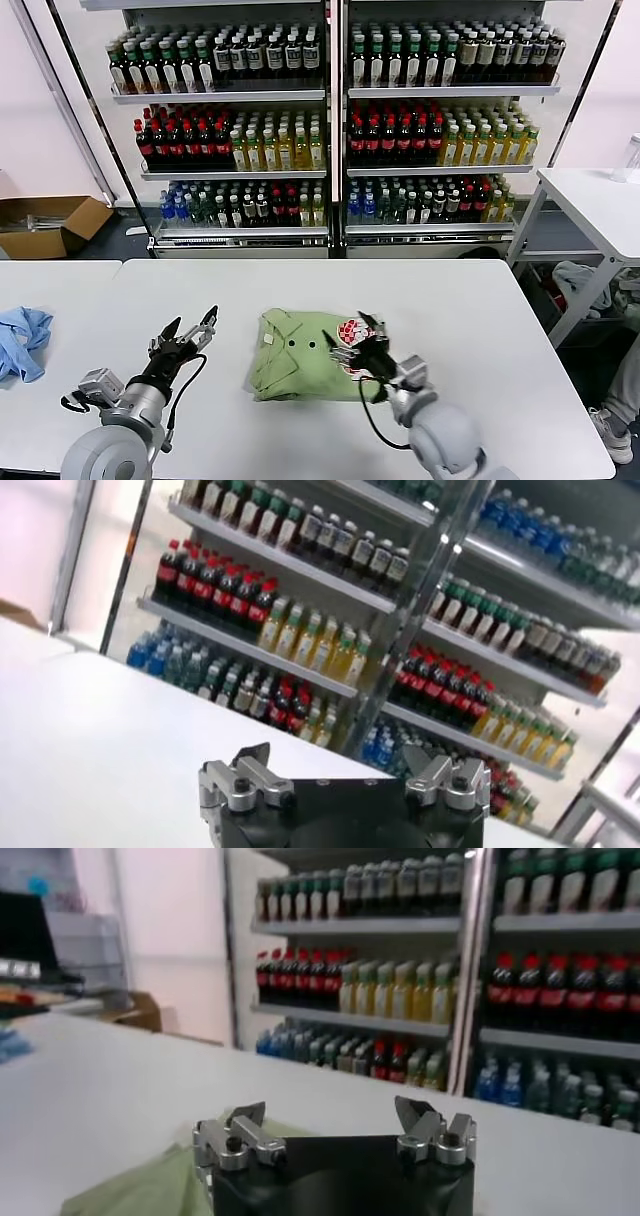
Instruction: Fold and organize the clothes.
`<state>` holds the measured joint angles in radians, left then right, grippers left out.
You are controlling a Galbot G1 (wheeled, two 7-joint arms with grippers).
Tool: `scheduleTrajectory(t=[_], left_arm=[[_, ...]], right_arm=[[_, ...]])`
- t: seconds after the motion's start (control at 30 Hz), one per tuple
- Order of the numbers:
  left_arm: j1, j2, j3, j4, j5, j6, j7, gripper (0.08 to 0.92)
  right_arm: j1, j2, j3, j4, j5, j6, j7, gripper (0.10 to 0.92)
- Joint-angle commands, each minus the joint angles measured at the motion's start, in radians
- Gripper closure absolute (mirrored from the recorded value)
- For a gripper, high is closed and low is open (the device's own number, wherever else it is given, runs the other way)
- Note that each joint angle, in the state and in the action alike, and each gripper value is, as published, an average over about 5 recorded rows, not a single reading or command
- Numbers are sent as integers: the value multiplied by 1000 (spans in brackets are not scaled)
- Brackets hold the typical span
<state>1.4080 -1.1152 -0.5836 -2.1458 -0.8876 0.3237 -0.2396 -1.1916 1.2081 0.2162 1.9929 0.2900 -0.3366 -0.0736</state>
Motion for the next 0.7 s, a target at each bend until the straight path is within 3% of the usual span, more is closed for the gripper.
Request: scheduleTrajectory(t=[0.03, 0.23, 0.7], left_arm=[[98, 42, -122, -7, 296, -40, 219, 177], [181, 67, -240, -11, 291, -121, 271, 177], [164, -24, -250, -11, 395, -84, 354, 177]], right_arm=[[-394, 12, 437, 197, 57, 183, -110, 203], [-446, 61, 497, 204, 41, 190, -88, 203], [-468, 164, 531, 186, -29, 215, -133, 203]])
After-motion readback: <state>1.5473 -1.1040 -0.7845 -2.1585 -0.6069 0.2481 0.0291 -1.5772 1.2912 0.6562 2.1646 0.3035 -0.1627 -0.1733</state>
